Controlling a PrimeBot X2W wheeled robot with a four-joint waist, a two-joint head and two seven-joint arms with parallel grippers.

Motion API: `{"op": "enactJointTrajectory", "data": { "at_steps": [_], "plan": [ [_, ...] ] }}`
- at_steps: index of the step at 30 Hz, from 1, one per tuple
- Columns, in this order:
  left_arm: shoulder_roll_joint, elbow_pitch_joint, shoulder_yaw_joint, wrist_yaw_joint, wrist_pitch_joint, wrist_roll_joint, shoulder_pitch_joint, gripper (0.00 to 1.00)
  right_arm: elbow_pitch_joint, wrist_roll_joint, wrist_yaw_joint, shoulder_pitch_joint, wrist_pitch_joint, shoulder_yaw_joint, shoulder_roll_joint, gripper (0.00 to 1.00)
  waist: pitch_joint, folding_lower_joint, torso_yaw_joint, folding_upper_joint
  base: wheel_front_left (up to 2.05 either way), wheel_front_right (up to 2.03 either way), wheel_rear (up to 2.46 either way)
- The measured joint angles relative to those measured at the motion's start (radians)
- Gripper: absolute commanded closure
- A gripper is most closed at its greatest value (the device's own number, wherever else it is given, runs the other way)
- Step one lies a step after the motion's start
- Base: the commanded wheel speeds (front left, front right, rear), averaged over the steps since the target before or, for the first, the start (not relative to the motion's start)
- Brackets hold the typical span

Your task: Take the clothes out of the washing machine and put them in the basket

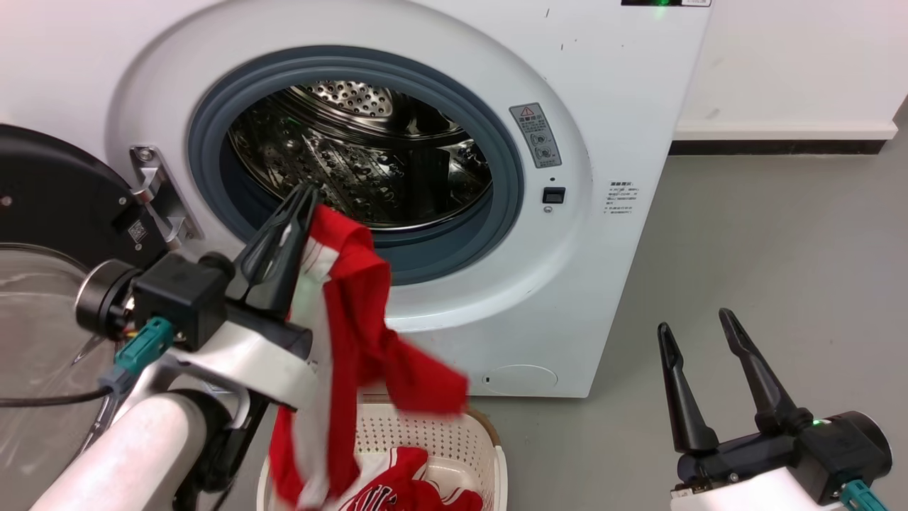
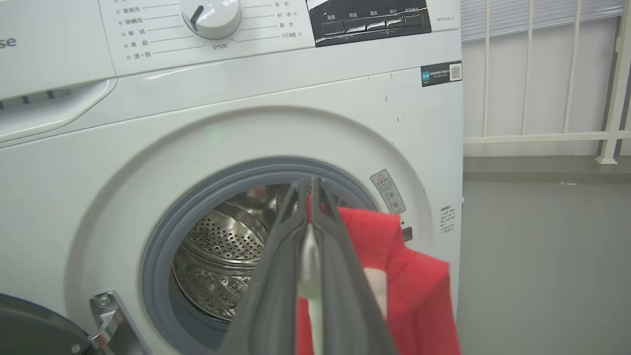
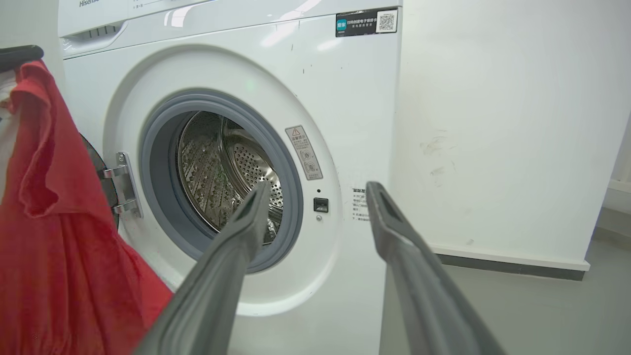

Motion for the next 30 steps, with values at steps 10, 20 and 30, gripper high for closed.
{"op": "enactJointTrajectory", "data": {
  "at_steps": [10,20,30],
  "plan": [
    [0.019,-0.03,-0.013,0.021,0.011,-0.026,0.084,1.0,0.001,0.002,0.0,0.0,0.0,0.007,0.0,0.0,0.008,0.0001,0.002,-0.0001,0.0,0.0,0.0],
    [-0.009,0.067,-0.073,-0.002,-0.011,-0.056,0.183,1.0,0.001,-0.004,0.0,-0.005,0.0,0.01,0.0,0.0,0.043,0.0001,-0.019,0.0,0.0,0.0,0.0],
    [-0.072,0.362,-0.104,-0.08,-0.087,-0.076,0.169,1.0,-0.019,-0.026,0.0,-0.106,0.0,0.026,0.0,0.0,0.168,0.0003,-0.06,0.0,0.0,0.0,0.0]
  ]
}}
